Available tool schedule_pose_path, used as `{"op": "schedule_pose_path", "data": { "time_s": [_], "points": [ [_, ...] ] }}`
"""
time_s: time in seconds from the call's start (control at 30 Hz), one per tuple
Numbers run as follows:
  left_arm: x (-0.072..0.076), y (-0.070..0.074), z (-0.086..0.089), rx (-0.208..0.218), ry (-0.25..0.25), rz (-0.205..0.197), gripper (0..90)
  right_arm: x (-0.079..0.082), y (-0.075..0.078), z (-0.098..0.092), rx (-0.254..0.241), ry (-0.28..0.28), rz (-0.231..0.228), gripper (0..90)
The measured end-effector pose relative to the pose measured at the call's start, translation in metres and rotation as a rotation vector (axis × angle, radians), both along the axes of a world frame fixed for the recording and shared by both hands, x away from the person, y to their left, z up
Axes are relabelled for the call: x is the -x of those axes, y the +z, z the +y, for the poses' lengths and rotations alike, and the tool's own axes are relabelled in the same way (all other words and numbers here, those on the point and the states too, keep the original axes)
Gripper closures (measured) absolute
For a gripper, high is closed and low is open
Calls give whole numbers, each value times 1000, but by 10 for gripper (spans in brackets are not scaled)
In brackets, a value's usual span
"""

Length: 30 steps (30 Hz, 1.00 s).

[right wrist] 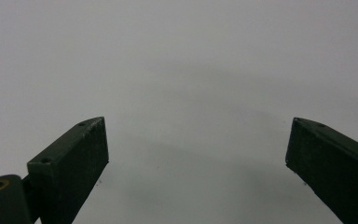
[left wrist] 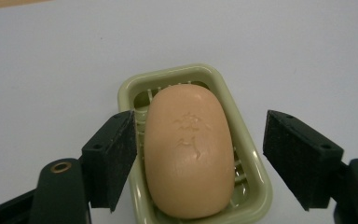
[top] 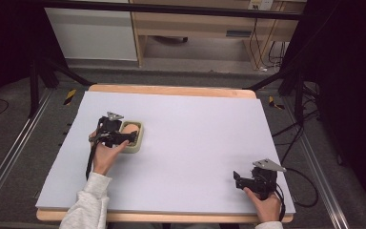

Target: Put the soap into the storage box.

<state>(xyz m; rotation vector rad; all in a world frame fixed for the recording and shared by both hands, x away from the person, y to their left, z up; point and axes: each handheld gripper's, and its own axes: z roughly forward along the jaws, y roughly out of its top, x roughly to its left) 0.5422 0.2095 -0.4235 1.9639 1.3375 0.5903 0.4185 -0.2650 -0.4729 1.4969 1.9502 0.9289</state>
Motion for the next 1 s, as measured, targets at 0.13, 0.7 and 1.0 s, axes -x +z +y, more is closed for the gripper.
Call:
{"op": "schedule_pose_path", "data": {
  "time_s": [0.13,0.7,1.0],
  "points": [
    [14,1,6,-3,-8,-12,239,1,0,0,-3,-6,2,60],
    [71,-18,21,37,-46,-77,212,3,1,-4,-6,-20,-4,60],
    [92,-30,39,59,-29,-91,212,4,0,-5,-8,-31,0,60]
  ]
}}
